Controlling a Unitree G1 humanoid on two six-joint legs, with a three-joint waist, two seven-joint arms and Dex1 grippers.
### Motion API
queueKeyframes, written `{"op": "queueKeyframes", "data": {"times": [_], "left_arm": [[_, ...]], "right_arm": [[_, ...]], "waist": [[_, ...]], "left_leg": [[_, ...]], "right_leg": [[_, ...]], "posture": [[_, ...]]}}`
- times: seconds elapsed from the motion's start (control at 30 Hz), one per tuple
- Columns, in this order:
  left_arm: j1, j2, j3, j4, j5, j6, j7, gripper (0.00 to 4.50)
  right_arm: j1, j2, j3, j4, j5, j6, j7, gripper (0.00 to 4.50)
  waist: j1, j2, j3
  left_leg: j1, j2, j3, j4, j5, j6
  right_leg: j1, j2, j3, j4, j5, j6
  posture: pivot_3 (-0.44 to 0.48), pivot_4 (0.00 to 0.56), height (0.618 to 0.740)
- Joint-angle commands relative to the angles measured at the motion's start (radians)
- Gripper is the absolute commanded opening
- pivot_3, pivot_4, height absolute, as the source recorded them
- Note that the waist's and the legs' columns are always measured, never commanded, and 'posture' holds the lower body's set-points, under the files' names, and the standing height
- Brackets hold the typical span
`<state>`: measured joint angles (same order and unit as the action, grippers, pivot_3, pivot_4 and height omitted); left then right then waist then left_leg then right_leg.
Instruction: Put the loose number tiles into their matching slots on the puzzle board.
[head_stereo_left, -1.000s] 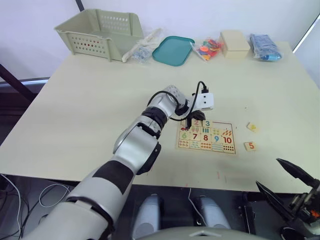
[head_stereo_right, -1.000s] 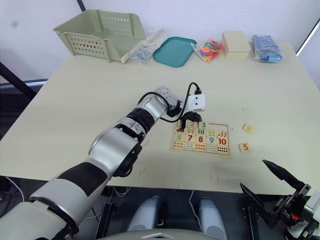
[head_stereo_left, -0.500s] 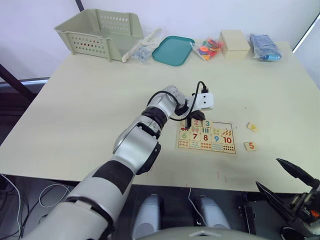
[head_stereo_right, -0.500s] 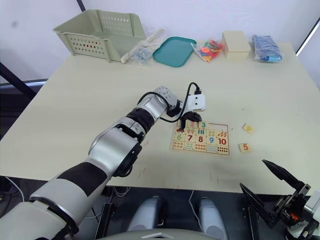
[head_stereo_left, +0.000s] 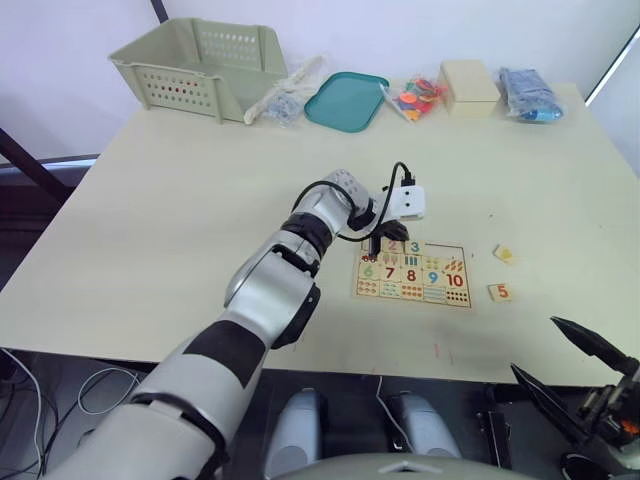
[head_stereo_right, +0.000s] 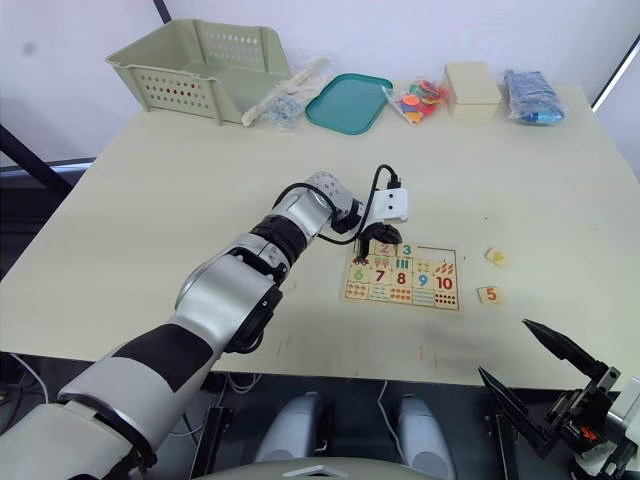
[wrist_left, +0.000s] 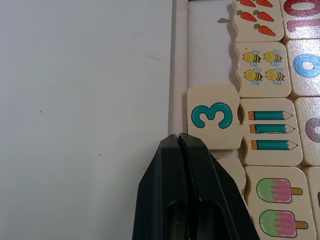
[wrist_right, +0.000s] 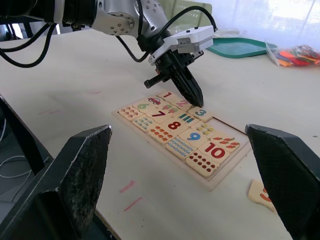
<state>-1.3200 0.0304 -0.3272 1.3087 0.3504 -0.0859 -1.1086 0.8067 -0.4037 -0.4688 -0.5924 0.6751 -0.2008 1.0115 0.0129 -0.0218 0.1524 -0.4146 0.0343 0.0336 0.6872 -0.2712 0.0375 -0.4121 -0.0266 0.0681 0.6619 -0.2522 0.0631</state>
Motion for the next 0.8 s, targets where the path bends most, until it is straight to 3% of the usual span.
{"op": "queueKeyframes", "data": {"times": [0.03, 0.5, 0.8], "left_arm": [[0.005, -0.001, -0.008, -0.016, 0.003, -0.011, -0.013, 0.08], [-0.01, 0.03, 0.035, -0.033, -0.039, -0.021, -0.04, 0.08], [-0.017, 0.049, 0.157, -0.084, -0.182, 0.015, -0.108, 0.08]], "right_arm": [[0.0, -0.008, -0.01, -0.023, 0.018, -0.004, -0.001, 4.5], [-0.007, -0.014, -0.009, -0.021, 0.018, -0.001, -0.001, 4.5], [-0.018, -0.022, -0.006, -0.018, 0.021, 0.005, -0.003, 4.5]], "waist": [[0.0, 0.0, 0.0], [0.0, 0.0, 0.0], [0.0, 0.0, 0.0]], "left_leg": [[0.0, 0.0, 0.0, 0.0, 0.0, 0.0], [0.0, 0.0, 0.0, 0.0, 0.0, 0.0], [0.0, 0.0, 0.0, 0.0, 0.0, 0.0]], "right_leg": [[0.0, 0.0, 0.0, 0.0, 0.0, 0.0], [0.0, 0.0, 0.0, 0.0, 0.0, 0.0], [0.0, 0.0, 0.0, 0.0, 0.0, 0.0]], "posture": [[0.0, 0.15, 0.74], [0.0, 0.15, 0.74], [0.0, 0.15, 0.74]]}}
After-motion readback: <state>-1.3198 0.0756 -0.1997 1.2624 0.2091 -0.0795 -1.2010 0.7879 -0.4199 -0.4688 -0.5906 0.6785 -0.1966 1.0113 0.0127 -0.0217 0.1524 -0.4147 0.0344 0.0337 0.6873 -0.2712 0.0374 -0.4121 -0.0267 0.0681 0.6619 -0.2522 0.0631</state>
